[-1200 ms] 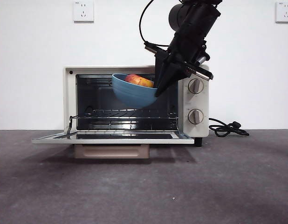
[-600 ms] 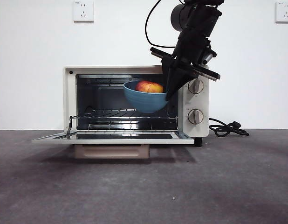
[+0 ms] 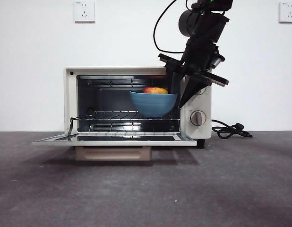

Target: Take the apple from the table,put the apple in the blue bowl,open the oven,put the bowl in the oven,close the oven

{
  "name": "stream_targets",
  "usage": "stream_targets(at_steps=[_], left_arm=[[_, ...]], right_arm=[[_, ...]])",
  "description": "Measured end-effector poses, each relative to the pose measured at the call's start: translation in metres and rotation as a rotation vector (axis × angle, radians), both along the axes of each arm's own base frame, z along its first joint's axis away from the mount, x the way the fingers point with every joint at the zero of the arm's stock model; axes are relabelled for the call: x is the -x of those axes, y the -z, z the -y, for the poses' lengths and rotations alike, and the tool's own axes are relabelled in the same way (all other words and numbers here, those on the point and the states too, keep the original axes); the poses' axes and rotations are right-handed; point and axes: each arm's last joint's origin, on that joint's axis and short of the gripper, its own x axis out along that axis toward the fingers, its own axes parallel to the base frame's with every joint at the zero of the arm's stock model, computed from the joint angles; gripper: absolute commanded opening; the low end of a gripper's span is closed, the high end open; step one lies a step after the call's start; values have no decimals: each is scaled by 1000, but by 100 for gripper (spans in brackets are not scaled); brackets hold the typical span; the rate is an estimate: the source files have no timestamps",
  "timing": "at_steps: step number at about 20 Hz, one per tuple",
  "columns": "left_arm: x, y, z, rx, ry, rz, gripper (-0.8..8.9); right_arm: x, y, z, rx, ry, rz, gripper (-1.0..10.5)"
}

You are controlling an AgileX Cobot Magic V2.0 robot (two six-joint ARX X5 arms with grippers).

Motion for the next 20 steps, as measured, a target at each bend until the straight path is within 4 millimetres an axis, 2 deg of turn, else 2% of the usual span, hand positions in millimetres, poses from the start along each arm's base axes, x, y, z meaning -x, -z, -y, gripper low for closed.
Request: stream_targets(at_steps=[11, 16, 20], left_arm=[[0, 0, 0, -3, 5, 4, -5], [0, 0, 0, -3, 5, 5, -5], [0, 0, 0, -4, 5, 4, -5]], right_arm=[[-7, -6, -5, 68, -58, 51, 159], [-7, -13, -8, 171, -114, 113, 159], [-1, -13, -16, 318, -218, 160, 159]])
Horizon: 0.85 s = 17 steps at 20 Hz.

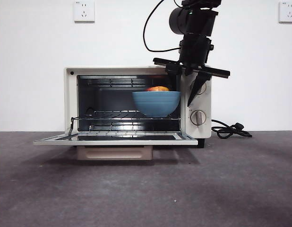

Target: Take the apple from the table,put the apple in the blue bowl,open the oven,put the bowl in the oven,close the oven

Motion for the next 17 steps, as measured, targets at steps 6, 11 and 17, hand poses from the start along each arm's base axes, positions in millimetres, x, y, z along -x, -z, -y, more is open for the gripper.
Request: stream_targets(at_steps=[6, 11, 17], left_arm=[[-2, 1, 1, -4, 0, -6, -5], [-2, 1, 1, -5, 0, -8, -5], [-2, 1, 1, -5, 0, -8, -5]], right_arm=[[17, -52, -24, 7, -121, 247, 159], [22, -63, -26, 1, -137, 284, 159], [22, -62, -24, 7, -143, 273, 159]])
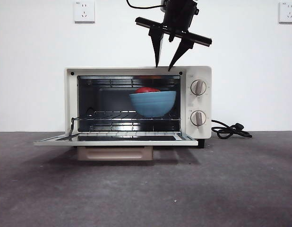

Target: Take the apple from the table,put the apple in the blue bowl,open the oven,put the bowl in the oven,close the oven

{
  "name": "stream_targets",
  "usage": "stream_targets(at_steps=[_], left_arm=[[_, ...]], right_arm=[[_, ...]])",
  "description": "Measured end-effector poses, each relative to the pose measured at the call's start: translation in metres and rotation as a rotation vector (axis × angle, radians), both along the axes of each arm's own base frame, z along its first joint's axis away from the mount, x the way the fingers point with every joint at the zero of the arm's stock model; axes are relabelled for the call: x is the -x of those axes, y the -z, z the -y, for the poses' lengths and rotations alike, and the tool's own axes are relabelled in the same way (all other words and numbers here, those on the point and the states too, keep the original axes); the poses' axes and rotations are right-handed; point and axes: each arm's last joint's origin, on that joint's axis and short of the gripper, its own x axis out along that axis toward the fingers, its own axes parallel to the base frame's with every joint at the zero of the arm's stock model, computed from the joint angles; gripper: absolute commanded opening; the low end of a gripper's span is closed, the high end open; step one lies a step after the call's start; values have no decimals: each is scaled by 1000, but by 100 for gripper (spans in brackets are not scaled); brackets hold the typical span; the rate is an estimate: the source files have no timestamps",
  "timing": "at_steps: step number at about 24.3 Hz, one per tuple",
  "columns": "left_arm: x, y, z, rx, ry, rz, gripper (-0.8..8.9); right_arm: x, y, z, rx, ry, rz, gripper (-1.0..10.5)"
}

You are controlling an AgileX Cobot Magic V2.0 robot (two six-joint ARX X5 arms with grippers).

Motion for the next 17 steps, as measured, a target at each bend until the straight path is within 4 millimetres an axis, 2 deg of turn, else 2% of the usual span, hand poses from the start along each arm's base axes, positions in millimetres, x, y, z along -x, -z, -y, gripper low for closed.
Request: stream_targets(at_steps=[6, 9, 13, 17], left_arm=[[0, 0, 0, -1, -2, 1, -5], [-1, 0, -1, -21, -27, 23, -5], [-4, 0, -1, -55, -71, 58, -5], [-10, 3, 2, -99, -102, 59, -5]], right_arm=[[2, 1, 2, 53, -44, -4, 159], [8, -6, 4, 82, -83, 6, 158], [31, -36, 10, 121, -157, 61, 158], [70, -78, 23, 190, -229, 151, 157]])
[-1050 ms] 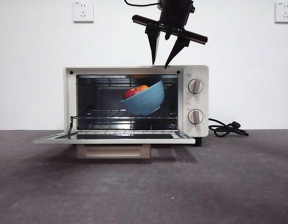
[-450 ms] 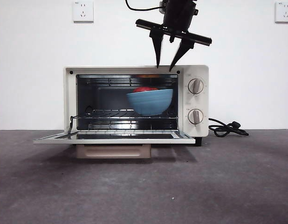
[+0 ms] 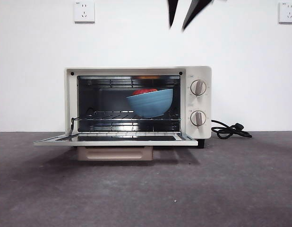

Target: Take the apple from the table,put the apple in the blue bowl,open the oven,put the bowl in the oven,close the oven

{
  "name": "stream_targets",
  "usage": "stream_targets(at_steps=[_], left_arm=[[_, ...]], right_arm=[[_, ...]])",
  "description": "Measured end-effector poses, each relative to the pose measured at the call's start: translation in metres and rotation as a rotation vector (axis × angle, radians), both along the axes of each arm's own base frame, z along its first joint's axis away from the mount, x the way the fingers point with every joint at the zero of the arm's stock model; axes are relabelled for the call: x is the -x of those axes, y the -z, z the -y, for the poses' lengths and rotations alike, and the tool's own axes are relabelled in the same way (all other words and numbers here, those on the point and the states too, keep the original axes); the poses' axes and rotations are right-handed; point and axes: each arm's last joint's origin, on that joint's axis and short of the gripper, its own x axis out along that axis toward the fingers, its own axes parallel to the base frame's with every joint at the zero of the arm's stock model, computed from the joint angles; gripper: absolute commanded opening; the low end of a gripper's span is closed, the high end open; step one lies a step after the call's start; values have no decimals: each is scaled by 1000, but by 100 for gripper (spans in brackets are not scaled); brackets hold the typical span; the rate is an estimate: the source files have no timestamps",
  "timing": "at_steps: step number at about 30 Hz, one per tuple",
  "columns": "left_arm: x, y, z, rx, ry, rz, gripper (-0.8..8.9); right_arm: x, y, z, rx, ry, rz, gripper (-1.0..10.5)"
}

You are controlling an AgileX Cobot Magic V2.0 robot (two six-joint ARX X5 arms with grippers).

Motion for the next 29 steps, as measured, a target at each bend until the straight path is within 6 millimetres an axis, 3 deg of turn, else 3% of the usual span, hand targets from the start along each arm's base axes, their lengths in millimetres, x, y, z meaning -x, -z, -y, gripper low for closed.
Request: stream_targets(at_steps=[9, 17, 19, 24, 29], left_arm=[[-19, 11, 12, -50, -8, -62, -5], [-36, 14, 18, -51, -47, -18, -8], [-47, 16, 16, -47, -84, -10, -9], [-88, 33, -6, 24, -208, -90, -9], [-119, 79, -41, 249, -272, -239, -8]], right_arm=[[55, -43, 22, 59, -100, 73, 156], [89, -61, 39, 67, -173, 104, 112], [100, -61, 43, 70, -199, 101, -16], [133, -50, 59, 111, -223, 89, -16], [163, -23, 81, 58, -197, 164, -16]])
